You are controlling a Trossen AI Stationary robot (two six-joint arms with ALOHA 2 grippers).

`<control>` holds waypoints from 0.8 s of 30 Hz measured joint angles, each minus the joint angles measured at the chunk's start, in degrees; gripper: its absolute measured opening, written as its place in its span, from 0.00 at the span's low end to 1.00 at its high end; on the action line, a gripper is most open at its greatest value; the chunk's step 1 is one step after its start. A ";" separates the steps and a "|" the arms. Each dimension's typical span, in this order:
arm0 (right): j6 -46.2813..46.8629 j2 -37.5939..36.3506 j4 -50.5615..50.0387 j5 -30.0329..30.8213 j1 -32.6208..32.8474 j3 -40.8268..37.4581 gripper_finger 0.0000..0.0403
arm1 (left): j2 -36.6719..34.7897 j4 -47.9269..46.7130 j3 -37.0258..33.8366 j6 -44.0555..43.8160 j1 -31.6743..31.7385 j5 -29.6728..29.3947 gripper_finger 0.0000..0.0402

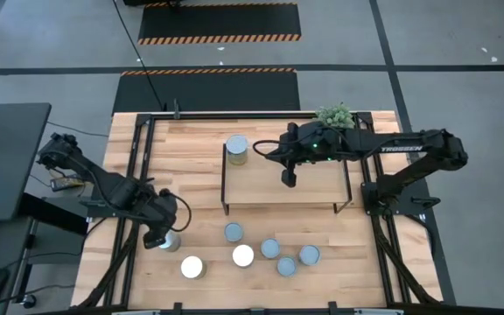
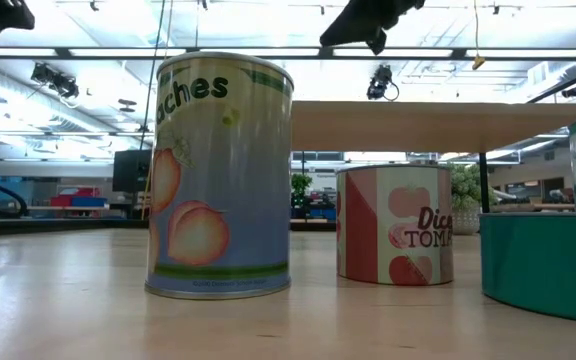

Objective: Pick and place cans onto a shelf
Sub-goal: Put the canned peas on the shelf

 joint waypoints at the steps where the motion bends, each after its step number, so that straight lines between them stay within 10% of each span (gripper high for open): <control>1: -0.01 -0.12 0.02 0.19 0.18 0.00 0.01 | 0.13 0.31 0.00 1.10 -0.03 0.36 0.89; 24: 1.33 -1.04 -0.52 1.27 4.08 0.02 0.01 | 3.91 3.99 0.02 1.86 2.31 4.30 0.99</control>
